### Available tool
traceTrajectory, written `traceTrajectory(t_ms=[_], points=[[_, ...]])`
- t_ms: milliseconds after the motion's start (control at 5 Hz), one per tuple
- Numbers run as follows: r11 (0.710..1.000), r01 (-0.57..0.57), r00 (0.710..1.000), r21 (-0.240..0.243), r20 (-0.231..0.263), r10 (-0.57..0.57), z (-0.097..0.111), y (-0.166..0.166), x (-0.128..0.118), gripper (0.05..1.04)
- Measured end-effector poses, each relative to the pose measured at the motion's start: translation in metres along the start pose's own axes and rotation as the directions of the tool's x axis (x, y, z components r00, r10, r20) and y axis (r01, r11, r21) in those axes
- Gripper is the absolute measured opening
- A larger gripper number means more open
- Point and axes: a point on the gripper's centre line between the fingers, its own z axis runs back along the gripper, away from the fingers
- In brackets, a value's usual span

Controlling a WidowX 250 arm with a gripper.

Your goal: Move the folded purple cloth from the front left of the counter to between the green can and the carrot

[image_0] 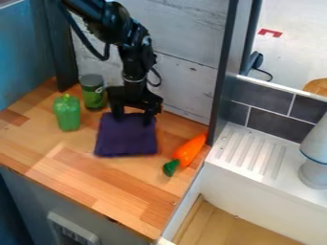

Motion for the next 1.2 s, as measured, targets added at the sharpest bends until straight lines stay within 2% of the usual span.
traceTrajectory(t_ms=[400,600,800,1000,1200], points=[[0.999,-0.002,1.0,-0.047,0.013,0.003,-0.001,-0.006,0.009,1.002],[0.996,-0.031,0.999,-0.078,0.037,0.034,0.001,-0.001,0.013,1.001],[0.989,-0.079,0.988,-0.126,0.12,0.094,0.02,0.012,0.02,1.001],[0.984,-0.1,0.966,-0.146,0.222,0.131,0.045,0.03,0.01,1.001],[0.976,-0.156,0.94,-0.154,0.281,0.195,0.088,0.063,-0.009,1.001]])
